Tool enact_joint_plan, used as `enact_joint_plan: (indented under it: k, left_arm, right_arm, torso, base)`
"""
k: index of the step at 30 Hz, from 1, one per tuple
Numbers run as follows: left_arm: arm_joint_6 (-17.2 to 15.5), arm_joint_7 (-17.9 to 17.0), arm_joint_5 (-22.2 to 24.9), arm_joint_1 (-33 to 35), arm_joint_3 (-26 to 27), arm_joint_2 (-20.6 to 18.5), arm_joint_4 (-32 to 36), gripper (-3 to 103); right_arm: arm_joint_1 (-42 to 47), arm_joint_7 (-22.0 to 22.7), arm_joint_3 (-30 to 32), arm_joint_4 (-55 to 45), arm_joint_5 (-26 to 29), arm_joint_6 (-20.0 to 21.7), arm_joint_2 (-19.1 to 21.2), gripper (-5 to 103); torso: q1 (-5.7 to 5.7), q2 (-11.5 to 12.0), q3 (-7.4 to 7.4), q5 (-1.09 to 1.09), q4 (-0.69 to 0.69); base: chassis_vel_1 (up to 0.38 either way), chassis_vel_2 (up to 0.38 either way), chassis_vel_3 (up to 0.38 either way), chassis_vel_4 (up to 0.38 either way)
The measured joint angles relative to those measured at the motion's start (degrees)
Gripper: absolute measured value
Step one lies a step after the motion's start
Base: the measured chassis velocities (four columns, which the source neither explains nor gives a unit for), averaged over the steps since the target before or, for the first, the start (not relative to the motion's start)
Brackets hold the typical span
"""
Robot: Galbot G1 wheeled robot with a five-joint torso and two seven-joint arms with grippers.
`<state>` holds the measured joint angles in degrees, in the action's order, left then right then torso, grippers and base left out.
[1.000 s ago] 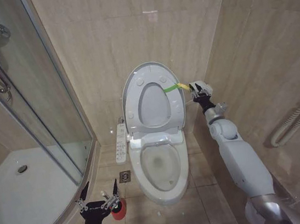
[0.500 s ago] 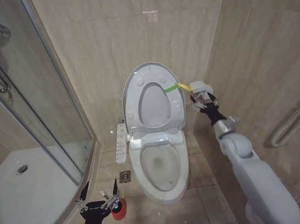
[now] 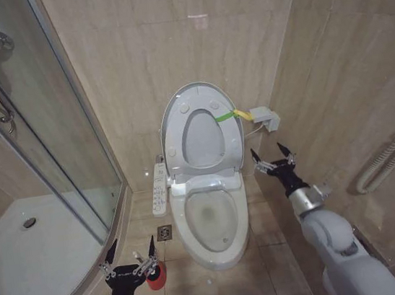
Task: Open the toilet lid, clean the toilet bowl with a toilet brush, close the toilet lid, and flush.
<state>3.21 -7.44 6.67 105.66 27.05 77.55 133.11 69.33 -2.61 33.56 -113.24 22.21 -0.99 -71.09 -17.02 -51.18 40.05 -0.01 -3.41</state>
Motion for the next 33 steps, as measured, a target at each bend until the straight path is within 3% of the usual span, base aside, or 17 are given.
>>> enact_joint_plan:
  k: [14,33]
  left_arm:
    - [0.00,0.01,0.00,0.01,-0.01,0.00,0.00,100]
    - [0.00,0.01,0.00,0.00,-0.01,0.00,0.00,100]
  right_arm:
    - [12.41,0.28,1.58,-5.59,-3.57,-2.35,-3.32,100]
    - [20.10,2.83,0.12,-8.24,-9.83,-4.41,-8.46,100]
  torso:
    - [0.00,0.00,0.00,0.00,-0.01]
    - [-0.01,0.00,0.01,0.00,0.00]
  base:
    - [0.000,0.000,0.000,0.000]
    - [0.000,0.000,0.000,0.000]
